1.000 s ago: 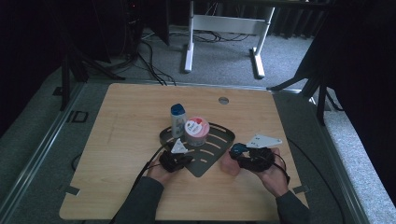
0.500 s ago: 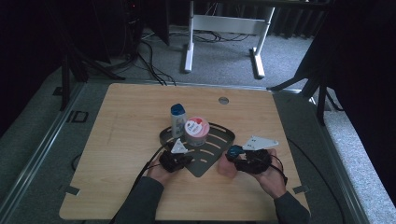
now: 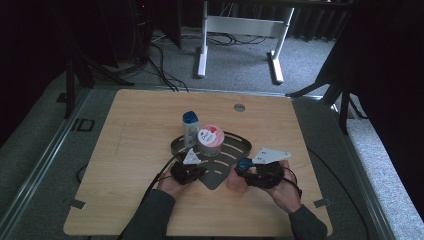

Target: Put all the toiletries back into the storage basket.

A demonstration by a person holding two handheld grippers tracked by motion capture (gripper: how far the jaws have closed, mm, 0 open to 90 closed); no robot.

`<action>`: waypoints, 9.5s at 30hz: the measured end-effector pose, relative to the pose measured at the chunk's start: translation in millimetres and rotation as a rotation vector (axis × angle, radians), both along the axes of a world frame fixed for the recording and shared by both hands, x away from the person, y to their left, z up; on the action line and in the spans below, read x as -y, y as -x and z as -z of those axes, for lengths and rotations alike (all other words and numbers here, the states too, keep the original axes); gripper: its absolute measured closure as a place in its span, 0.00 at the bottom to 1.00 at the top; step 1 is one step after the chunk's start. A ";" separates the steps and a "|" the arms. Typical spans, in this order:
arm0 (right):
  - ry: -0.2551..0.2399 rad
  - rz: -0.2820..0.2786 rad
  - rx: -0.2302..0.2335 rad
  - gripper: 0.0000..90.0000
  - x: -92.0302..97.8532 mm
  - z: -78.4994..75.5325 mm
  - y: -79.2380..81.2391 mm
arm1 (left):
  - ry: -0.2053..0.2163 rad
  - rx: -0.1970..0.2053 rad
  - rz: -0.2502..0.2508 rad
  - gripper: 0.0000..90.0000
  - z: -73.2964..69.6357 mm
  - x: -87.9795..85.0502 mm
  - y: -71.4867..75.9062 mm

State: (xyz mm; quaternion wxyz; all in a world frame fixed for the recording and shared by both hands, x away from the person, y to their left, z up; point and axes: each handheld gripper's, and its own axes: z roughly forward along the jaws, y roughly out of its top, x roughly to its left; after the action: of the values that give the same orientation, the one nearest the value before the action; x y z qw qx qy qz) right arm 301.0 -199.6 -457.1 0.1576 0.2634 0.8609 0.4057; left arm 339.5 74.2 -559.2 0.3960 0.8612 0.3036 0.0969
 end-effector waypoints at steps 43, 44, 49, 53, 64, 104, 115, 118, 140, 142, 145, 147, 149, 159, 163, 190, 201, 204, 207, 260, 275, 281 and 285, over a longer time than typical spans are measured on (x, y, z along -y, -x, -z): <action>-0.019 -0.078 0.035 0.60 -43.2 -11.4 -18.8 | 0.001 -0.002 -0.001 1.00 0.0 0.0 0.0; -0.021 -0.078 0.036 0.59 -43.4 -11.3 -19.4 | 0.001 -0.002 -0.002 1.00 0.0 0.0 0.0; -0.025 -0.076 0.038 0.59 -45.6 -11.0 -22.2 | 0.002 -0.002 -0.002 1.00 0.0 0.0 0.1; -0.026 -0.073 0.036 0.59 -47.3 -11.3 -24.3 | 0.002 -0.002 -0.002 1.00 0.0 -0.1 0.1; -0.036 -0.050 0.038 0.59 -48.9 -10.6 -34.3 | 0.002 -0.002 -0.001 1.00 0.0 -0.1 0.1; -0.071 0.079 -0.021 0.59 -37.4 -2.5 -71.2 | 0.003 -0.002 -0.002 1.00 0.0 -0.4 0.0; -0.062 0.088 -0.016 0.60 -39.6 -2.9 -68.6 | 0.004 -0.002 -0.003 1.00 0.2 -0.4 0.0; -0.066 0.103 -0.019 0.60 -38.6 -3.8 -67.9 | 0.006 -0.001 -0.004 1.00 0.3 -0.5 0.1; -0.047 0.228 -0.023 0.59 -34.1 -1.6 -80.6 | 0.007 -0.002 -0.004 1.00 0.5 -0.5 0.2; -0.050 0.234 -0.024 0.59 -32.8 -0.9 -82.0 | 0.007 -0.002 -0.004 1.00 0.5 -0.5 0.2; -0.051 0.241 -0.023 0.59 -31.6 -0.1 -84.7 | 0.008 -0.001 -0.004 1.00 0.5 -0.5 0.2; -0.054 0.243 -0.023 0.59 -31.1 0.0 -86.3 | 0.008 -0.001 -0.004 1.00 0.5 -0.5 0.2; -0.056 0.243 -0.021 0.59 -30.7 0.2 -87.9 | 0.007 -0.001 -0.004 1.00 0.5 -0.5 0.2; -0.061 0.257 -0.021 0.59 -27.0 0.6 -96.6 | 0.008 -0.001 -0.004 1.00 0.5 -0.5 0.2; -0.064 0.259 -0.017 0.59 -26.1 1.0 -100.4 | 0.008 -0.001 -0.004 1.00 0.5 -0.5 0.2; -0.095 0.131 0.024 0.59 -13.5 6.4 -118.0 | 0.007 -0.001 -0.004 1.00 0.5 -0.6 0.2; -0.110 0.117 -0.006 0.51 -8.4 8.7 -116.3 | 0.008 -0.002 -0.005 1.00 0.6 -0.6 0.3; -0.084 0.116 -0.013 0.48 -4.2 11.3 -112.9 | 0.010 -0.003 -0.005 1.00 0.6 -0.5 0.4; -0.083 0.114 -0.018 0.47 2.7 15.4 -106.3 | 0.009 -0.002 -0.004 1.00 0.6 -0.7 0.2; -0.138 0.238 -0.019 1.00 15.6 61.1 -77.4 | 0.003 0.002 0.010 1.00 0.7 -1.0 -0.3; -0.150 0.239 -0.018 0.98 16.2 62.8 -76.7 | 0.010 -0.001 0.002 1.00 0.6 -1.4 -0.1; -0.150 0.239 -0.022 0.97 19.6 64.1 -74.0 | 0.007 -0.003 -0.002 1.00 0.0 -1.0 -0.1; -0.154 0.241 -0.019 0.97 22.8 63.4 -72.7 | -0.002 -0.003 -0.001 1.00 -0.8 -0.7 -0.2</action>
State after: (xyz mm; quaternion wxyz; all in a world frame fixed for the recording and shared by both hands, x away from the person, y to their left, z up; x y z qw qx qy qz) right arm 373.7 -222.4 -520.5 0.1762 0.3800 0.7909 0.4461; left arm 339.7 74.8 -558.4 0.3948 0.8615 0.3044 0.0961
